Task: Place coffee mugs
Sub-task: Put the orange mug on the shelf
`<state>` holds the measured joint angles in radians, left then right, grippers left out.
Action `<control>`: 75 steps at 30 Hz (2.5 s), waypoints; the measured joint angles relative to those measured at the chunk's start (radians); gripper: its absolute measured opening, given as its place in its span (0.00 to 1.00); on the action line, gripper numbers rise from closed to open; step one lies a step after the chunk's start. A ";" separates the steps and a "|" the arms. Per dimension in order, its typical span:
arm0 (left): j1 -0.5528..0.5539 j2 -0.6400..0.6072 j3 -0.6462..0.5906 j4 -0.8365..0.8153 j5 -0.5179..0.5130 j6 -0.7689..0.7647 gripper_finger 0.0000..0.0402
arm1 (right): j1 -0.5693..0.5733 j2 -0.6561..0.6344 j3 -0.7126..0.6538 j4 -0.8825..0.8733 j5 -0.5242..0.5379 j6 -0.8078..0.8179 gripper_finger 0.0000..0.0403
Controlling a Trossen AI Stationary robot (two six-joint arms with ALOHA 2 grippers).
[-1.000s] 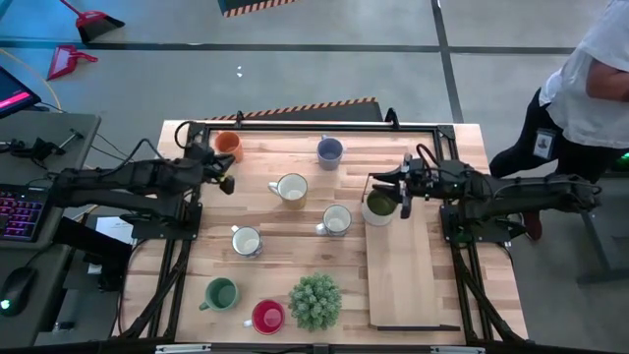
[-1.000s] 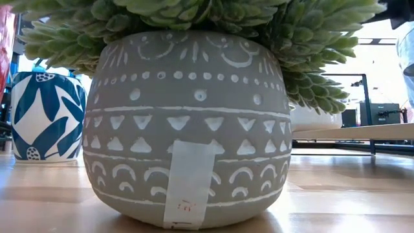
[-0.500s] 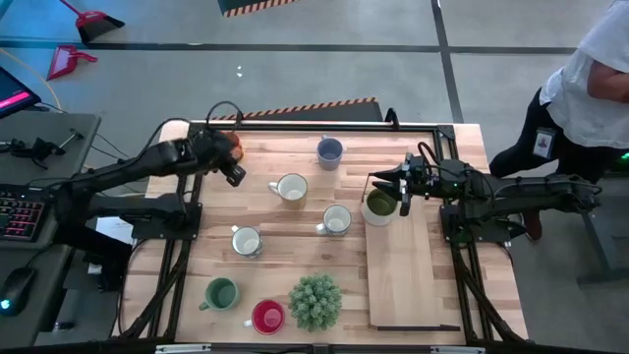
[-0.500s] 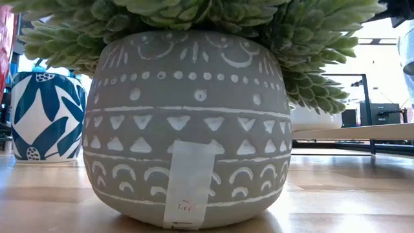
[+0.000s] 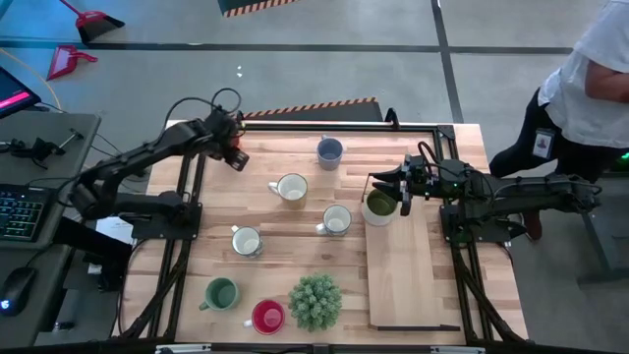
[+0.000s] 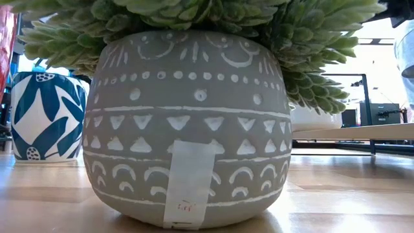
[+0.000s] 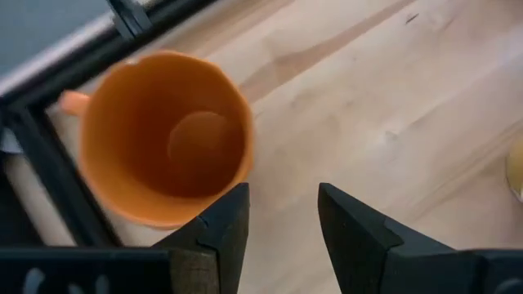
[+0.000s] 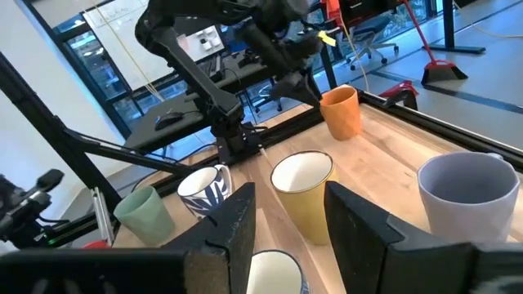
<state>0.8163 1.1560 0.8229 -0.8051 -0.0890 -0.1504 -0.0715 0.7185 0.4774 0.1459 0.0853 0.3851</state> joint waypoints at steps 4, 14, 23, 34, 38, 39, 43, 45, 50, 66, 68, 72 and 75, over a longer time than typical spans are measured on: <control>0.026 0.067 0.002 0.010 0.001 0.030 0.35 | 0.000 0.000 0.000 0.000 0.000 0.000 0.32; 0.036 0.115 0.029 0.094 -0.025 0.059 0.35 | 0.000 0.000 0.000 0.000 -0.006 0.001 0.32; 0.041 0.114 0.167 0.048 -0.024 0.129 0.35 | 0.000 0.000 0.000 -0.015 -0.008 0.001 0.32; 0.083 0.218 0.171 -0.041 -0.026 0.127 0.35 | 0.000 0.000 0.000 -0.015 -0.017 0.044 0.32; 0.083 0.294 0.171 -0.033 -0.028 0.128 0.35 | 0.000 0.000 0.000 -0.015 -0.019 0.044 0.32; 0.083 0.311 0.171 -0.022 -0.029 0.128 0.35 | 0.000 0.000 0.000 -0.015 -0.019 0.044 0.32; 0.083 0.377 0.171 0.018 -0.030 0.128 0.35 | 0.000 0.000 0.000 -0.015 -0.020 0.044 0.32; 0.083 0.402 0.171 0.037 -0.030 0.128 0.35 | 0.000 0.000 0.000 -0.015 -0.020 0.044 0.32; 0.079 0.443 0.171 0.049 -0.030 0.129 0.35 | 0.000 0.000 0.000 -0.015 -0.021 0.044 0.32; 0.076 0.461 0.171 0.034 0.008 0.143 0.03 | 0.000 0.000 0.000 -0.021 -0.023 0.003 0.32; 0.075 0.461 0.171 0.035 0.025 0.156 0.03 | 0.000 0.000 0.000 -0.031 -0.023 0.007 0.32; 0.062 0.460 0.172 0.038 0.029 0.156 0.02 | 0.000 0.000 0.000 -0.060 -0.023 0.007 0.32; 0.052 0.447 0.171 0.040 0.040 0.170 0.02 | 0.000 0.002 0.000 -0.060 -0.022 -0.019 0.32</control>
<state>0.8683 1.6028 0.9939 -0.7654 -0.0487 0.0194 -0.0715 0.7200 0.4774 0.0856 0.0631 0.3659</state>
